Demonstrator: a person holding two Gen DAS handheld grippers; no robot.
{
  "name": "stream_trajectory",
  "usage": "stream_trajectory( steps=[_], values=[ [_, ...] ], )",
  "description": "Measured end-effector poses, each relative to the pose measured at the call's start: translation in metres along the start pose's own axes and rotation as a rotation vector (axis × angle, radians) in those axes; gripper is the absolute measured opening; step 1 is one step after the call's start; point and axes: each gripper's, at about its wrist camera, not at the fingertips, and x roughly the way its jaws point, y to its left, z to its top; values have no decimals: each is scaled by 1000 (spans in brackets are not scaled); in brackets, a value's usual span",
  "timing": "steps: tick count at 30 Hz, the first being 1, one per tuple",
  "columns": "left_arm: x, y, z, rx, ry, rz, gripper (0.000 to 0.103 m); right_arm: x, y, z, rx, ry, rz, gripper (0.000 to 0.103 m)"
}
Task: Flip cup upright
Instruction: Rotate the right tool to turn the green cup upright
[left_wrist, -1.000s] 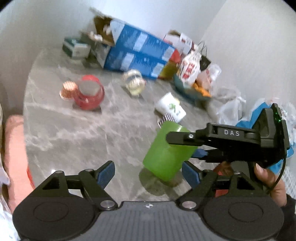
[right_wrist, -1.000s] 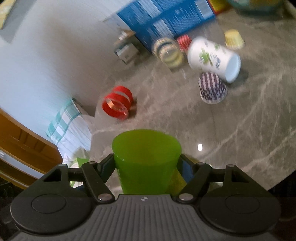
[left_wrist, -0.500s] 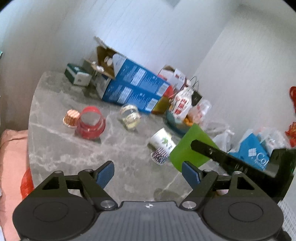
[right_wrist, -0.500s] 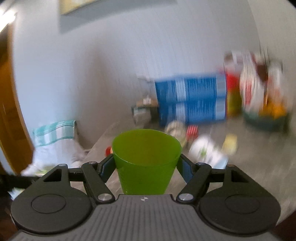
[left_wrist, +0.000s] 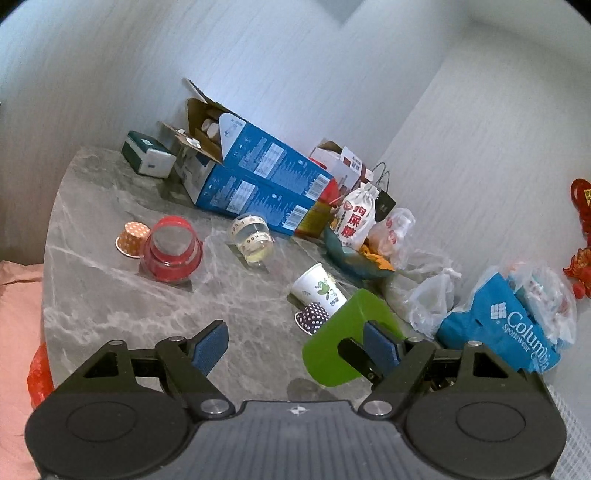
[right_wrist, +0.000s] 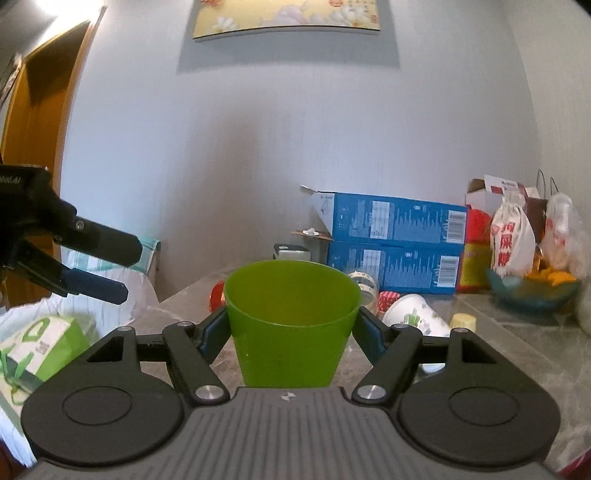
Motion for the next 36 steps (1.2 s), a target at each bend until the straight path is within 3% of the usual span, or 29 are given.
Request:
stream_trajectory(
  steps=[7, 14, 36],
  values=[
    [7, 5, -4, -6, -4, 14, 83, -5, -2, 2, -8, -60, -16, 73],
    [18, 10, -4, -14, 13, 20, 83, 13, -16, 0, 56, 30, -34, 73],
    [23, 32, -8, -60, 40, 40, 83, 58, -7, -6, 45, 137, -51, 73]
  ],
)
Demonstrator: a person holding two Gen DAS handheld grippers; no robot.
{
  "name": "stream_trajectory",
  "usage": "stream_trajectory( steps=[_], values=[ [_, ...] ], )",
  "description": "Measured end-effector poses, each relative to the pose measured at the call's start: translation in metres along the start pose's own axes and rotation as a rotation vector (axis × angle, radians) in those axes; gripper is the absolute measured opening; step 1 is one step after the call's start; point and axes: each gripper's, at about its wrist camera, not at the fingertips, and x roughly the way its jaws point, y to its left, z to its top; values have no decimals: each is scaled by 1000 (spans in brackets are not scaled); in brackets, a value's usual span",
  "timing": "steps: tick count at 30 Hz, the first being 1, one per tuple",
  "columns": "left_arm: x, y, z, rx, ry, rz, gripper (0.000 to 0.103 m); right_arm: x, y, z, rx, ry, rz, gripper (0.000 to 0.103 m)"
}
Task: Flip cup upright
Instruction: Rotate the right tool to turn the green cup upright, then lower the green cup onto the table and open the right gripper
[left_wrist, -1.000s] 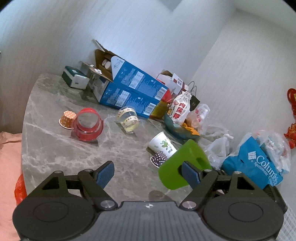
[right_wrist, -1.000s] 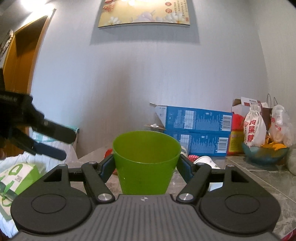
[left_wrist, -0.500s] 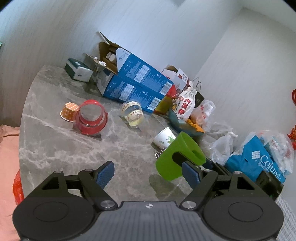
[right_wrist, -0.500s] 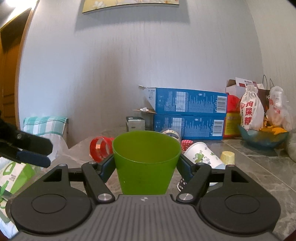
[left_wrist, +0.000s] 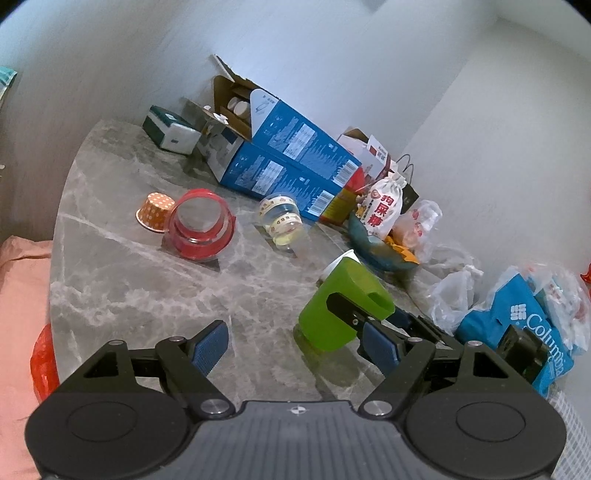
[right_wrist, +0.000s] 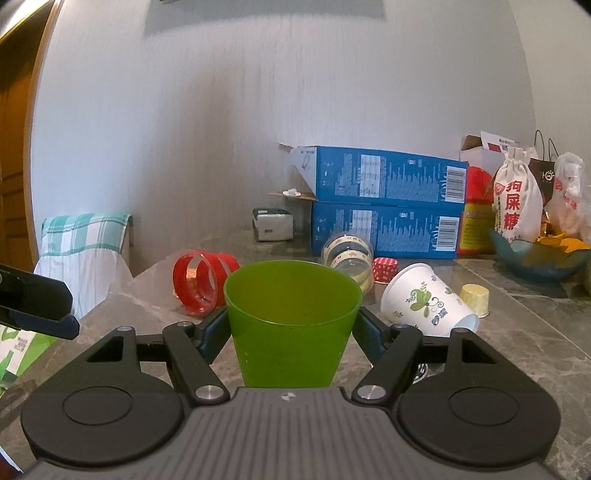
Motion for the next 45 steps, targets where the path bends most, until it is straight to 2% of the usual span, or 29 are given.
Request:
stream_trajectory(
  steps=[21, 35, 37, 38, 40, 43, 45],
  values=[
    [5, 4, -8, -31, 19, 0, 83, 8, 5, -3, 18, 41, 13, 76],
    [6, 3, -10, -25, 34, 23, 83, 6, 5, -15, 38, 109, 20, 90],
    [4, 1, -10, -1, 26, 45, 87, -6, 2, -17, 59, 110, 22, 93],
    [3, -3, -11, 32, 12, 74, 95, -16, 0, -17, 71, 108, 17, 98],
    [1, -15, -9, 118, -10, 155, 103, -32, -2, -13, 89, 117, 3, 102],
    [1, -32, 1, 204, 17, 171, 103, -60, -7, 5, 104, 73, 36, 102],
    [-2, -44, 8, 250, 21, 164, 103, -78, -10, 25, 107, 64, 7, 102]
  ],
)
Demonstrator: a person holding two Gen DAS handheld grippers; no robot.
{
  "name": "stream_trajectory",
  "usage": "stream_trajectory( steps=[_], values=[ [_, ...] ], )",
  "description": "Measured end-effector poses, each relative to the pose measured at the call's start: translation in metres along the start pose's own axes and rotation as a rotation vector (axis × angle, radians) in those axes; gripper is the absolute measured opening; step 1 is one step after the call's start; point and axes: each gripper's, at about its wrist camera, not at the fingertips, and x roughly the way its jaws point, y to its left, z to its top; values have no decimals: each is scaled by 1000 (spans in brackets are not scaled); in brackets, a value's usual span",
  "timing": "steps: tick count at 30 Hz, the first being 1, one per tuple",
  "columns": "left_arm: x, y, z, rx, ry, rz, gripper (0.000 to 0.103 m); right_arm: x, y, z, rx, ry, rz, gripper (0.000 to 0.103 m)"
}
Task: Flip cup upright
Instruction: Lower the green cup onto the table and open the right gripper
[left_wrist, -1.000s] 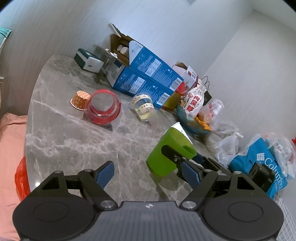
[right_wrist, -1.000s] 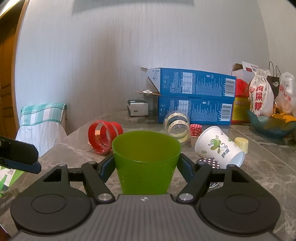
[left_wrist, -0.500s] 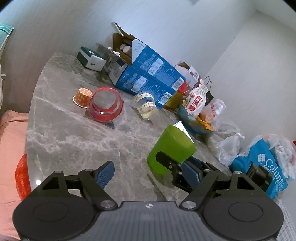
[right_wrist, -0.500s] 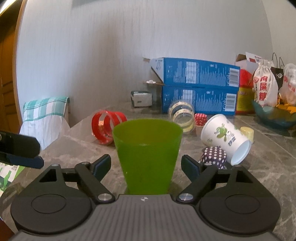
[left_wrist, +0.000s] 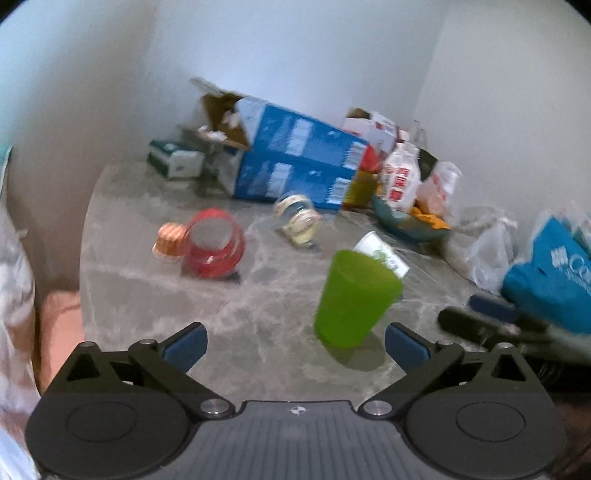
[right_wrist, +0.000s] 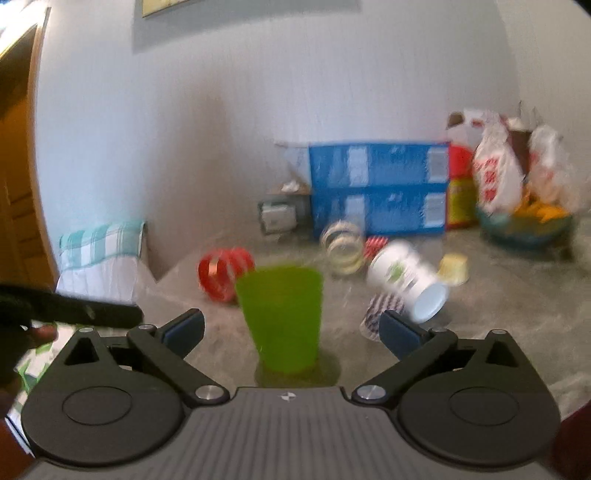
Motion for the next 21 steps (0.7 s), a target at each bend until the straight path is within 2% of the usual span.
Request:
stream_trajectory(
  steps=[3, 5, 9, 16, 21],
  values=[
    [-5, -16, 15, 77, 17, 44, 103, -16, 2, 29, 48, 53, -155, 102],
    [-5, -25, 25, 100, 38, 82, 103, -24, 1, 43, 101, 96, -219, 102],
    [-8, -31, 37, 95, 61, 100, 103, -37, -5, 56, 132, 117, -185, 102],
    [-10, -43, 43, 111, 90, 126, 103, -31, -18, 49, 198, 177, -178, 102],
    [-10, -48, 44, 120, 100, 126, 103, -32, -21, 46, 220, 185, -151, 102]
  ],
)
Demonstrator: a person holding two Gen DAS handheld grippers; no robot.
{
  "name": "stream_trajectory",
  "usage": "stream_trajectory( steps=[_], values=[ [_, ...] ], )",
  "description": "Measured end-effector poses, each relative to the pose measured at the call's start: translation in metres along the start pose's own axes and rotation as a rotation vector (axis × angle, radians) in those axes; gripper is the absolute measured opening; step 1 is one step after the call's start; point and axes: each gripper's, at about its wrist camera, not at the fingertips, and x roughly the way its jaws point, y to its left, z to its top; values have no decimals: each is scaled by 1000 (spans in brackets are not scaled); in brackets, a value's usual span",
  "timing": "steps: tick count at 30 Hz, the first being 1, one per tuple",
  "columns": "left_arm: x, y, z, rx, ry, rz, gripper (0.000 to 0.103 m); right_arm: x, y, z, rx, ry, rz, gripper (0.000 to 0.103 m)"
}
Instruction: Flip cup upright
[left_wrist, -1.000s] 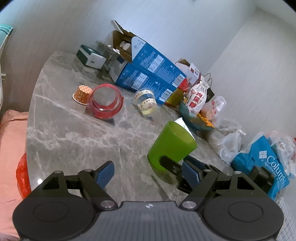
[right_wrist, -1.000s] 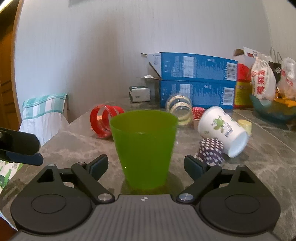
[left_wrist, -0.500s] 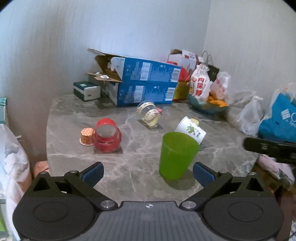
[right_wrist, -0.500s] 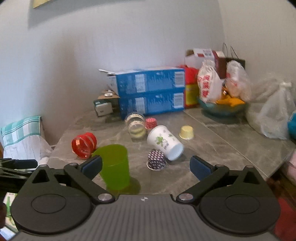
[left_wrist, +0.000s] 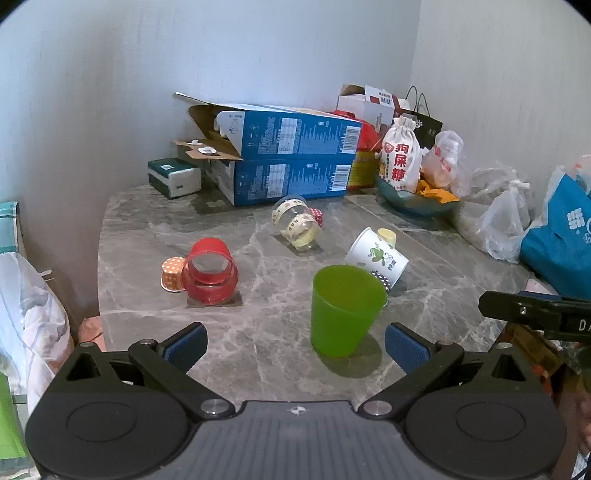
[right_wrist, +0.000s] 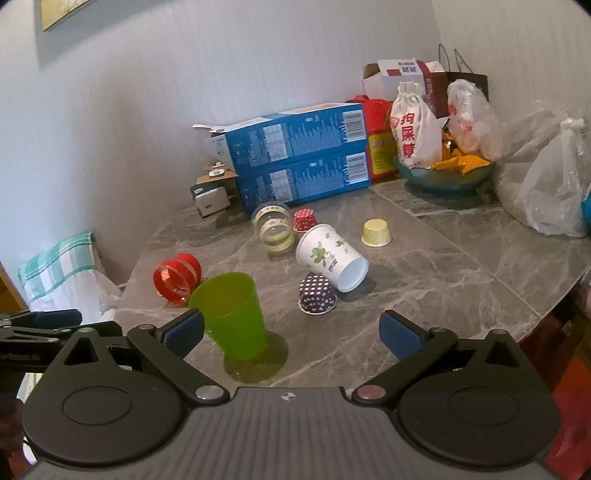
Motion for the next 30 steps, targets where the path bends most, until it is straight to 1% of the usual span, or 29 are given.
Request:
stream_trajectory(
  steps=[3, 8, 17, 30],
  values=[
    [-2, 0, 1, 2, -9, 5, 103, -1, -1, 0, 1, -2, 17, 102],
    [-1, -1, 3, 2, -5, 15, 103, 2, 4, 1, -24, 10, 19, 102],
    [4, -3, 3, 5, 5, 8, 103, 8, 5, 0, -24, 32, 29, 102],
    [6, -7, 3, 6, 12, 8, 103, 10, 2, -1, -14, 41, 38, 102]
  ],
)
